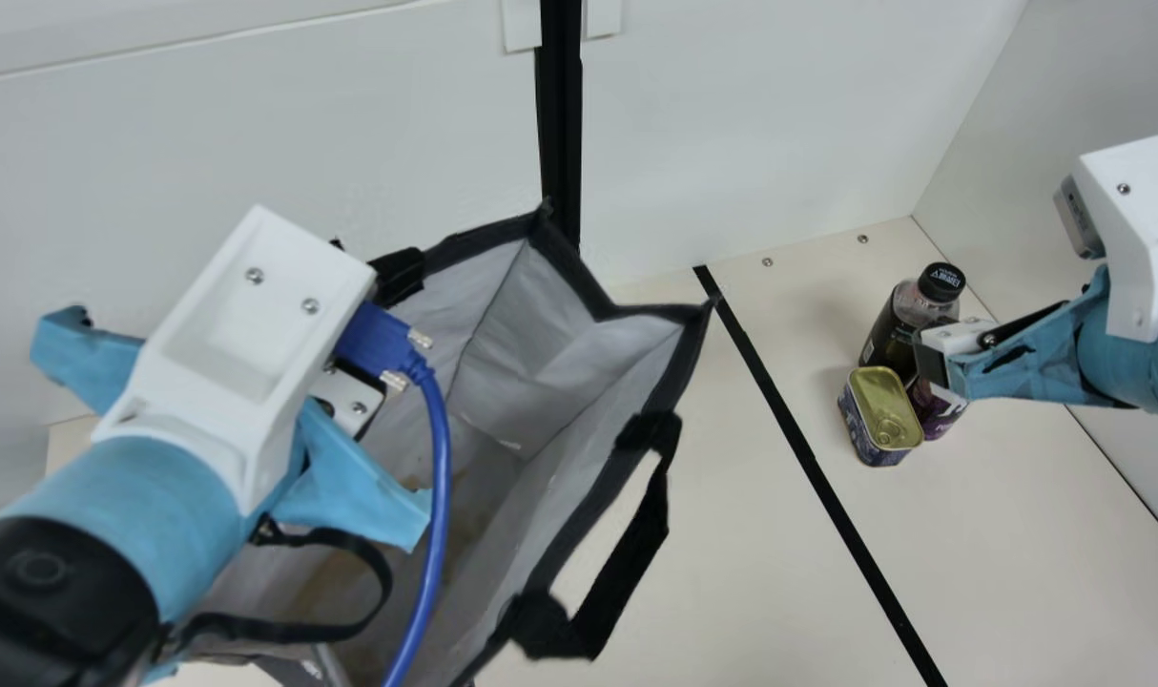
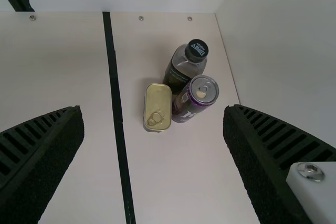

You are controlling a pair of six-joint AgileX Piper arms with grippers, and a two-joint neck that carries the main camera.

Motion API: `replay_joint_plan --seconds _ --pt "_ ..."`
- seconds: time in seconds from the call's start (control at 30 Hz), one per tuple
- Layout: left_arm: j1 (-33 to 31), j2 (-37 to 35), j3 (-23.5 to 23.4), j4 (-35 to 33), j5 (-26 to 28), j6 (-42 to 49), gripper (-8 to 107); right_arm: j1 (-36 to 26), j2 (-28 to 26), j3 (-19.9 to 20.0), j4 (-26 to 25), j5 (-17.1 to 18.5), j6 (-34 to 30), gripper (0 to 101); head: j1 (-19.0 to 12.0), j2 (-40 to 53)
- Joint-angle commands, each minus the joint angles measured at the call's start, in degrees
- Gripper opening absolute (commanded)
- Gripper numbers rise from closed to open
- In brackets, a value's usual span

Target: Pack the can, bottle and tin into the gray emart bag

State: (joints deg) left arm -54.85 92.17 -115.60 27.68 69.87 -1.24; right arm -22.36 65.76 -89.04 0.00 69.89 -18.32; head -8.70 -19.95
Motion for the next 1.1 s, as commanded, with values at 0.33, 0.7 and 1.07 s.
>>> replay_joint_plan --seconds 0.33,0.7,1.07 --pt "-1.51 -3.18 7.49 14.67 0.03 -6.9 10 0.0 0.0 0.0 0.0 0.0 0.0 91 -1.3 -0.05" --pt "-2.74 -4.91 14.92 23.68 0.03 -13.49 10 0.0 0.0 0.0 0.0 0.0 0.0 91 -1.3 -0.05" --pt "-4.12 -4.91 20.51 27.87 0.03 -18.92 10 0.0 0.0 0.0 0.0 0.0 0.0 91 -1.3 -0.05"
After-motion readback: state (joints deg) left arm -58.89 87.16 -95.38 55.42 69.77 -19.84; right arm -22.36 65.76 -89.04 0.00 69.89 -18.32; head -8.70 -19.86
